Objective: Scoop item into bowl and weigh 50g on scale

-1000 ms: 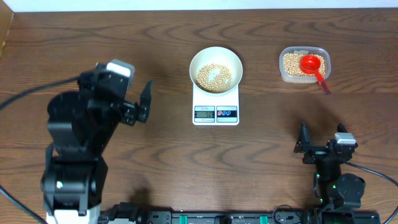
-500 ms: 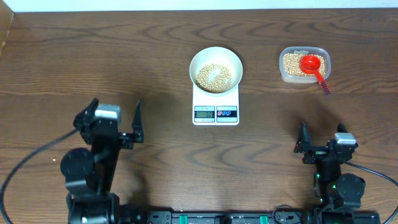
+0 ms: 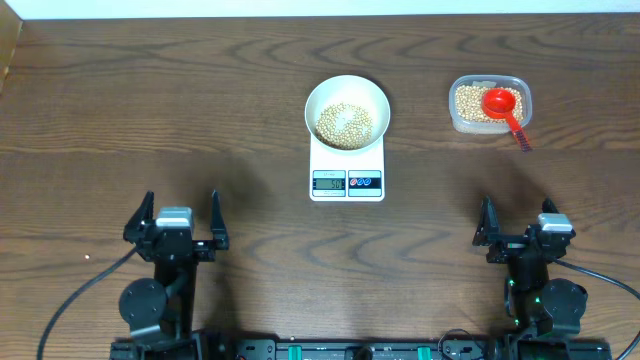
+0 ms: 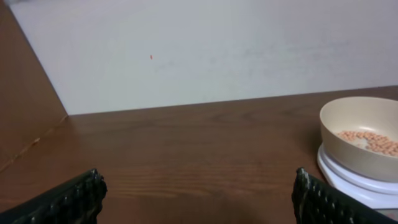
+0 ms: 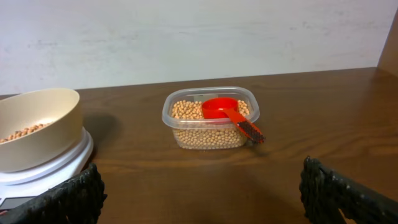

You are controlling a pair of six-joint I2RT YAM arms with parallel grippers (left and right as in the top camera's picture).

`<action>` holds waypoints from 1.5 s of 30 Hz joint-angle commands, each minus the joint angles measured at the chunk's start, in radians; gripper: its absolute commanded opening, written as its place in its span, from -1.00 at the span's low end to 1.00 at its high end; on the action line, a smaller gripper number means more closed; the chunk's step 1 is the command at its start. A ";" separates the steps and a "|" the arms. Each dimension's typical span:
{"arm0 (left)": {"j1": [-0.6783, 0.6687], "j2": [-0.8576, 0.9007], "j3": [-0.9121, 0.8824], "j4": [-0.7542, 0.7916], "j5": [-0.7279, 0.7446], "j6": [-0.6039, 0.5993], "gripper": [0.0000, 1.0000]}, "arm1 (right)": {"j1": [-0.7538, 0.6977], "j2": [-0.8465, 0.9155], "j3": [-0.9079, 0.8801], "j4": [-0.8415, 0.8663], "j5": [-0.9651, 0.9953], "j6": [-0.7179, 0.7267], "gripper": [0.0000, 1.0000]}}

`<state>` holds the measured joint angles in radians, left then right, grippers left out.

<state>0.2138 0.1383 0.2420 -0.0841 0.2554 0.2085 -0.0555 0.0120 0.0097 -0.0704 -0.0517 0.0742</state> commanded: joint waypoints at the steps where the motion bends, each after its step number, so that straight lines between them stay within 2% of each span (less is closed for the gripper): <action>1: 0.007 -0.075 -0.047 0.014 -0.006 -0.008 0.96 | 0.005 -0.007 -0.004 -0.002 0.008 -0.009 0.98; 19: 0.016 -0.137 -0.149 0.022 -0.037 0.000 0.96 | 0.005 -0.007 -0.004 -0.002 0.008 -0.009 0.99; 30: 0.043 -0.137 -0.197 0.099 -0.040 0.006 0.96 | 0.005 -0.007 -0.004 -0.002 0.008 -0.009 0.99; 36: 0.022 -0.137 -0.231 0.135 -0.045 0.007 0.96 | 0.005 -0.007 -0.004 -0.002 0.008 -0.009 0.99; 45: -0.035 -0.137 -0.238 0.138 -0.138 0.006 0.96 | 0.005 -0.007 -0.004 -0.002 0.008 -0.009 0.99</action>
<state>0.1951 0.0109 0.0067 0.0559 0.1654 0.2100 -0.0555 0.0120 0.0097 -0.0708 -0.0517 0.0742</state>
